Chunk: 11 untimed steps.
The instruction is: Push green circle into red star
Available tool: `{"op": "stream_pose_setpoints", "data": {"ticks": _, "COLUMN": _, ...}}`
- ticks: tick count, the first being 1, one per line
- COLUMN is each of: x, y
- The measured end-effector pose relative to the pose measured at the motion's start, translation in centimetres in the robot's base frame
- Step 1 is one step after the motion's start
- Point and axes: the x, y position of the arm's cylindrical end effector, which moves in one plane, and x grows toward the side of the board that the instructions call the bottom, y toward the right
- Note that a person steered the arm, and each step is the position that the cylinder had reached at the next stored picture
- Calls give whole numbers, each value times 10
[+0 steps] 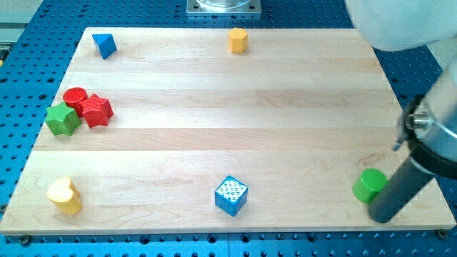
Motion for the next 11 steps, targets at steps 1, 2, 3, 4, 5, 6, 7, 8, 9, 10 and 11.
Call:
{"op": "stream_pose_setpoints", "data": {"ticks": 1, "x": -1, "y": -17}}
{"op": "stream_pose_setpoints", "data": {"ticks": 2, "x": -1, "y": 41}}
{"op": "stream_pose_setpoints", "data": {"ticks": 3, "x": -11, "y": 64}}
{"op": "stream_pose_setpoints", "data": {"ticks": 4, "x": -31, "y": 17}}
{"op": "stream_pose_setpoints", "data": {"ticks": 5, "x": -51, "y": -30}}
{"op": "stream_pose_setpoints", "data": {"ticks": 6, "x": -69, "y": -90}}
{"op": "stream_pose_setpoints", "data": {"ticks": 7, "x": -84, "y": -163}}
{"op": "stream_pose_setpoints", "data": {"ticks": 8, "x": -98, "y": -247}}
{"op": "stream_pose_setpoints", "data": {"ticks": 9, "x": -98, "y": -201}}
{"op": "stream_pose_setpoints", "data": {"ticks": 10, "x": -91, "y": -130}}
{"op": "stream_pose_setpoints", "data": {"ticks": 11, "x": -44, "y": -109}}
